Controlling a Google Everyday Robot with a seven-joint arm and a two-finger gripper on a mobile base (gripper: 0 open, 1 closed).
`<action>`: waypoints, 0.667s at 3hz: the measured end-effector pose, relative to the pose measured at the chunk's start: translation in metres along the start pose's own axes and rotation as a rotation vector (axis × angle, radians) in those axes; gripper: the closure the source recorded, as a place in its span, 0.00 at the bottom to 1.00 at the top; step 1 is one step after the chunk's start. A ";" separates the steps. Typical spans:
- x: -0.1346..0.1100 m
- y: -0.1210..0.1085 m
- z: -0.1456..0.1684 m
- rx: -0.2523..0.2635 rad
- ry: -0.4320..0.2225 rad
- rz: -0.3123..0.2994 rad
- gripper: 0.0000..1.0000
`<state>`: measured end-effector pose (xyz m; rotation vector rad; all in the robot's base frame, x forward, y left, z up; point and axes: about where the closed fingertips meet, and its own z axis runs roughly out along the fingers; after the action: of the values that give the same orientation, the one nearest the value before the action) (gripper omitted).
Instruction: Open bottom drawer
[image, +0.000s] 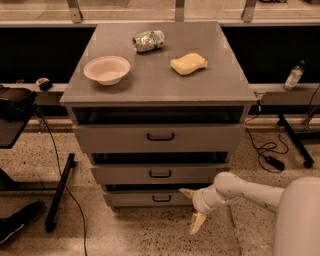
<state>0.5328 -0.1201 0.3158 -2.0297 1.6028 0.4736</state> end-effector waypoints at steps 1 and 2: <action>0.043 -0.024 0.003 0.032 0.040 0.035 0.00; 0.093 -0.042 0.005 0.075 0.111 0.066 0.00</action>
Offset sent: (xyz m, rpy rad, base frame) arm 0.1029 -0.1141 -0.0764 -0.1637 -0.0871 -0.1988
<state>0.5964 -0.1837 0.2672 -1.9825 1.7311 0.3245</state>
